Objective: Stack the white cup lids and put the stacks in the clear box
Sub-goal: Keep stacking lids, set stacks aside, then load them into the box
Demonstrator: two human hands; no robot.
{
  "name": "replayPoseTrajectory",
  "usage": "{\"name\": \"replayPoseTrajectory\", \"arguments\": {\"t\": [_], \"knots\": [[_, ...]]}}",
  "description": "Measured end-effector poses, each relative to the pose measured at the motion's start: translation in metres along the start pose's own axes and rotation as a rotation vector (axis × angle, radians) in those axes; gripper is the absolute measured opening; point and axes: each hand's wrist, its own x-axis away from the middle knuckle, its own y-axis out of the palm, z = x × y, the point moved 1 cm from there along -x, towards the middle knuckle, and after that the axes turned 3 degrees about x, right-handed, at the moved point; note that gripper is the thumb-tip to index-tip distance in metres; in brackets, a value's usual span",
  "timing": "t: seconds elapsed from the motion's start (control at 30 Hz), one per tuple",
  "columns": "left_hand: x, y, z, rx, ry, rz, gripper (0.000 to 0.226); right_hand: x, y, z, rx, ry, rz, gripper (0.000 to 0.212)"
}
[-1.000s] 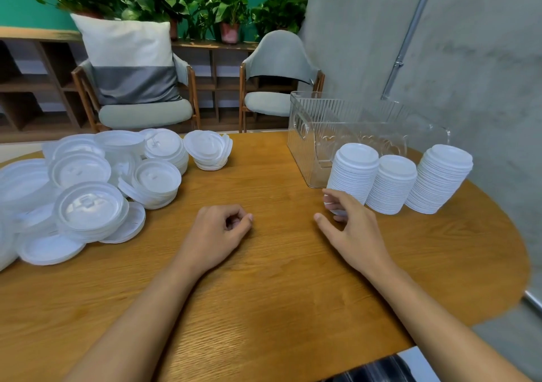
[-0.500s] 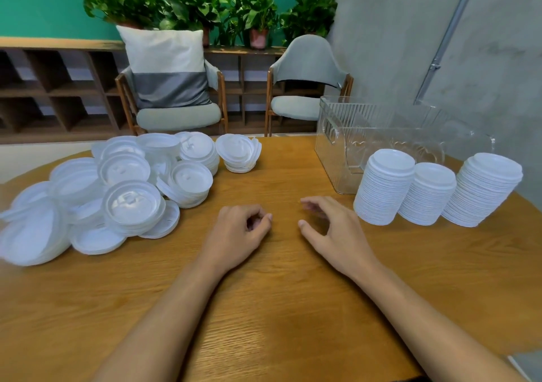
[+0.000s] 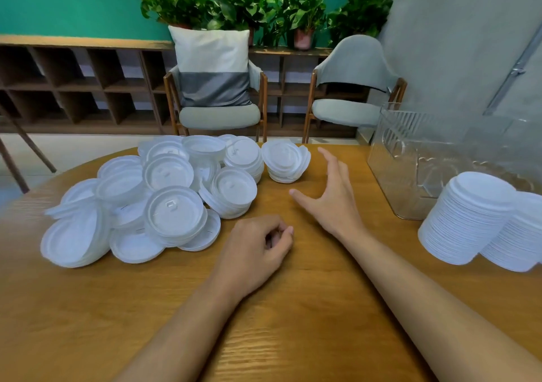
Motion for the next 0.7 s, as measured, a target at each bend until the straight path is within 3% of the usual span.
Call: {"name": "replayPoseTrajectory", "arguments": {"t": [0.17, 0.7], "knots": [[-0.002, 0.003, -0.003, -0.012, 0.007, -0.022, 0.025, -0.048, 0.019, 0.005, 0.164, -0.066, -0.087, 0.116], [-0.005, 0.004, -0.006, -0.095, -0.042, -0.059, 0.026, -0.114, 0.033, -0.027, 0.566, -0.125, -0.409, 0.102]]}}
